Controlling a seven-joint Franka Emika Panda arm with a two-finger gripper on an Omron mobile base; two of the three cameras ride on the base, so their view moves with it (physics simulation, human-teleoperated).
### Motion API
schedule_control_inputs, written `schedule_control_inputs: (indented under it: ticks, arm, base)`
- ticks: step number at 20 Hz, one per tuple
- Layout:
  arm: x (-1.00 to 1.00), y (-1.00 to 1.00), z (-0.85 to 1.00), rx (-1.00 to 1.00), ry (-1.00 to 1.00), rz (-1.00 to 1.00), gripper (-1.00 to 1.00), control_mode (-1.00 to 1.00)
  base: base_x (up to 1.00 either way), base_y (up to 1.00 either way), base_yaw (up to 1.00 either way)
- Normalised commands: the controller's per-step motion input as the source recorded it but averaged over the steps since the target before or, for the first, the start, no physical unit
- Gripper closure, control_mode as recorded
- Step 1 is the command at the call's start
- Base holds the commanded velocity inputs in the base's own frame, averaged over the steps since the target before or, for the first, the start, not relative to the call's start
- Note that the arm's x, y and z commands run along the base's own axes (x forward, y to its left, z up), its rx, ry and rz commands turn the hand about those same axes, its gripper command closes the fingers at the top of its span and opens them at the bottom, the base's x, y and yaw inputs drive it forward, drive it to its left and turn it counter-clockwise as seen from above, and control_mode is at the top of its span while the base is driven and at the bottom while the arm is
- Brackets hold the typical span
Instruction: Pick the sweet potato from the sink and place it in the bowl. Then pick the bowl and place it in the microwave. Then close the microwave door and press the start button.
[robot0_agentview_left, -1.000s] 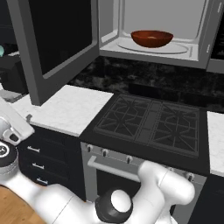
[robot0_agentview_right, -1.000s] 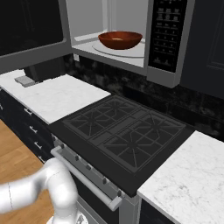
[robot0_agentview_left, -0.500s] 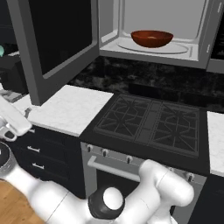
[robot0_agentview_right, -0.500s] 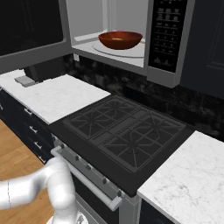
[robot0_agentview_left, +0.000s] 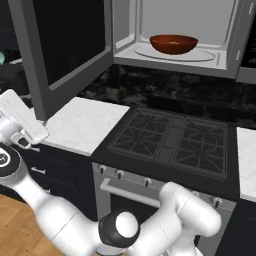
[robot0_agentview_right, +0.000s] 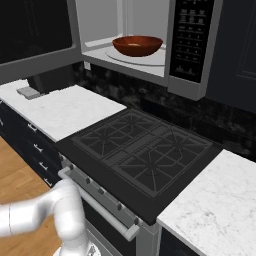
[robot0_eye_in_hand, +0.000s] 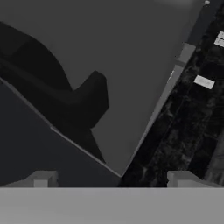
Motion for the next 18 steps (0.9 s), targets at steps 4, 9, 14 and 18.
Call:
schedule_control_inputs:
  ticks: [4, 9, 14, 18]
  arm:
    - [0.00, -0.69, 0.01, 0.08, -0.26, 0.00, -1.00, -1.00]
    - [-0.02, -0.88, 0.00, 0.11, -0.30, 0.00, -1.00, -1.00]
    - [0.00, -0.99, 0.00, 0.15, -0.29, 0.00, -1.00, -1.00]
    - [-0.01, -0.99, 0.00, 0.16, -0.26, 0.00, -1.00, -1.00]
  base:
    - [0.00, 0.00, 0.00]
    - [0.00, 0.00, 0.00]
    - [0.00, 0.00, 0.00]
    - [0.00, 0.00, 0.00]
